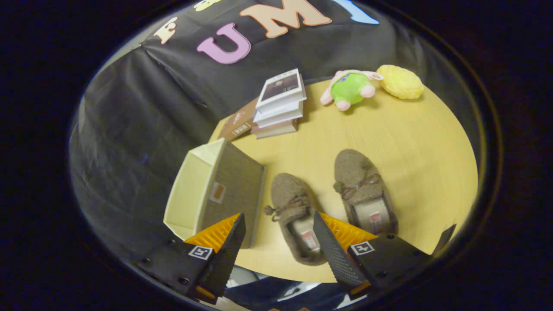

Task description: Open the storage box then place both shoes into the box .Put the left shoe in first, then the right shoe, with the right side of both shoes facing outward in a uniform manner.

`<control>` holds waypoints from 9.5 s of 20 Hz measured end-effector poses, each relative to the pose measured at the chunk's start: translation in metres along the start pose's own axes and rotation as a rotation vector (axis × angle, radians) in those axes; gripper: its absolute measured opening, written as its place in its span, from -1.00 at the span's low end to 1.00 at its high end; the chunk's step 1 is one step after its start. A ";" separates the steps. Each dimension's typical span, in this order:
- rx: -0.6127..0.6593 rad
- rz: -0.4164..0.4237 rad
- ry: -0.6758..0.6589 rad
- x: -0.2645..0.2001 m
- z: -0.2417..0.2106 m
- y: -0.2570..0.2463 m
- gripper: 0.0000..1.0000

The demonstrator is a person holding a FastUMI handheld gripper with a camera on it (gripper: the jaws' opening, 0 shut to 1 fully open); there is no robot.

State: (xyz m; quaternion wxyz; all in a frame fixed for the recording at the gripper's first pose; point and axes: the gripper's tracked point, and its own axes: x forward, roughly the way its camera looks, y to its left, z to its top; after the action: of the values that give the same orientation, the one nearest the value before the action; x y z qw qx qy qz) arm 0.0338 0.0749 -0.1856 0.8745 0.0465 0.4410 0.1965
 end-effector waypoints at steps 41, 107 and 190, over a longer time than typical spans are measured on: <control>0.261 0.073 0.211 0.036 -0.037 0.026 -0.90; 0.054 -0.194 0.017 -0.049 0.052 0.020 1.00; 0.108 -0.116 0.148 0.083 -0.014 0.193 -0.33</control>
State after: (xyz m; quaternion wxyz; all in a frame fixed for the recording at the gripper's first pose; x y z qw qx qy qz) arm 0.0083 0.2832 -0.2078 0.8456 0.0534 0.5164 0.1241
